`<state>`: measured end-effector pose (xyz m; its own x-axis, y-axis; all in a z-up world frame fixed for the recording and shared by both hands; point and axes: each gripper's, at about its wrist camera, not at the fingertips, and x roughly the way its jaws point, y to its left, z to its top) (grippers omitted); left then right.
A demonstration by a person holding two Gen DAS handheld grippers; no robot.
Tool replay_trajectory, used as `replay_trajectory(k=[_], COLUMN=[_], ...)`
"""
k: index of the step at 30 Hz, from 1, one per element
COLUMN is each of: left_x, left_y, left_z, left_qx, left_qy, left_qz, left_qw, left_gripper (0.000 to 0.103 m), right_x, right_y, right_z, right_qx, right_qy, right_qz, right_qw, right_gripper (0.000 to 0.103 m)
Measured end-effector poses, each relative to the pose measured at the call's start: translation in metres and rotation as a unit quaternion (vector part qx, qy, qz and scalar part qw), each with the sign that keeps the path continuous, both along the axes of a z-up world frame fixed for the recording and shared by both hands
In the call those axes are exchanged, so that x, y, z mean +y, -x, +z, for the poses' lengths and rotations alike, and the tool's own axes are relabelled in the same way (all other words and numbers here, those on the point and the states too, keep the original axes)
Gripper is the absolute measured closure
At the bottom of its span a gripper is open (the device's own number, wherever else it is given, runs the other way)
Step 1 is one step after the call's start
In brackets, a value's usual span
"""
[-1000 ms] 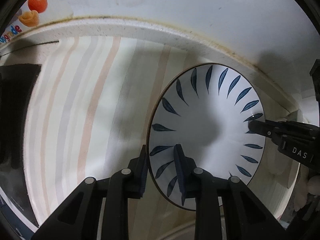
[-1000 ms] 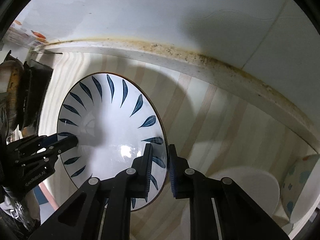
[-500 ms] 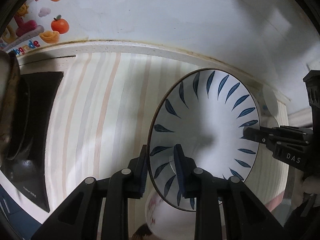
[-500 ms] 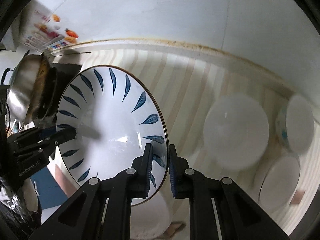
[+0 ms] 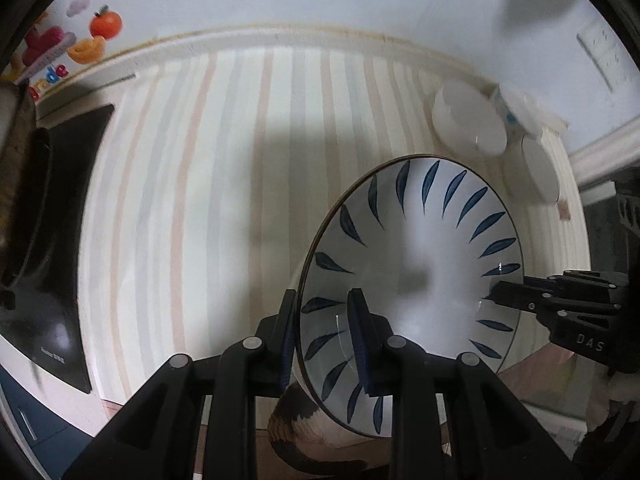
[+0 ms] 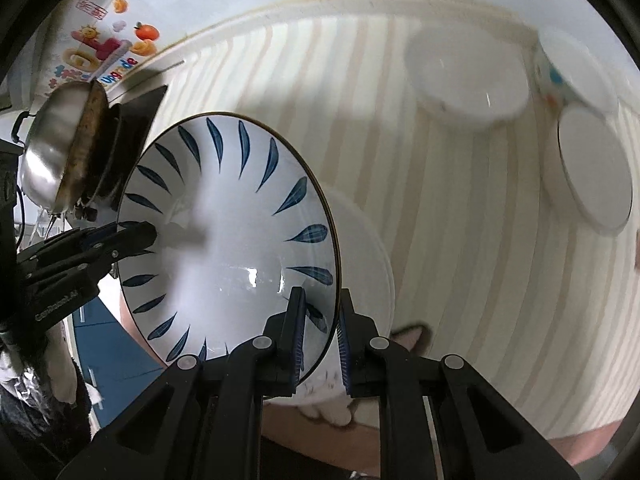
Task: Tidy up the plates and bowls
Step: 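Carry the blue-leaf plate with both grippers onto the pink-flower plate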
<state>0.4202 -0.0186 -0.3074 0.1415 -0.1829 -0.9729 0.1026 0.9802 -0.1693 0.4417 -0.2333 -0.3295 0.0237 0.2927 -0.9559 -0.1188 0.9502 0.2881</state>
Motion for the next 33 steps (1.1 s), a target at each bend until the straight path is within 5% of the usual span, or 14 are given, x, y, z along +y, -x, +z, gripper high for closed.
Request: replay_trajectory(k=[11,33], left_x=[-0.024,-0.031], left_y=[0.012,0.006], left_z=[-0.037,-0.055], left_qx=[0.035,0.045], left_qy=[-0.017,-0.031], left_qz=[-0.026,-0.018], left_qw=[0.9989,0.9984], left_gripper=[0.081,0.078], right_x=[-0.019,-0.012], right_y=[0.03,0.021], right_z=[-0.045,-0.059], right_qx=[0.032,0.046], right_qy=[0.004,0.011], right_qz=[-0.033,-0.034], right_qw=[0.999,0.998], right_gripper=[0.086,0.086])
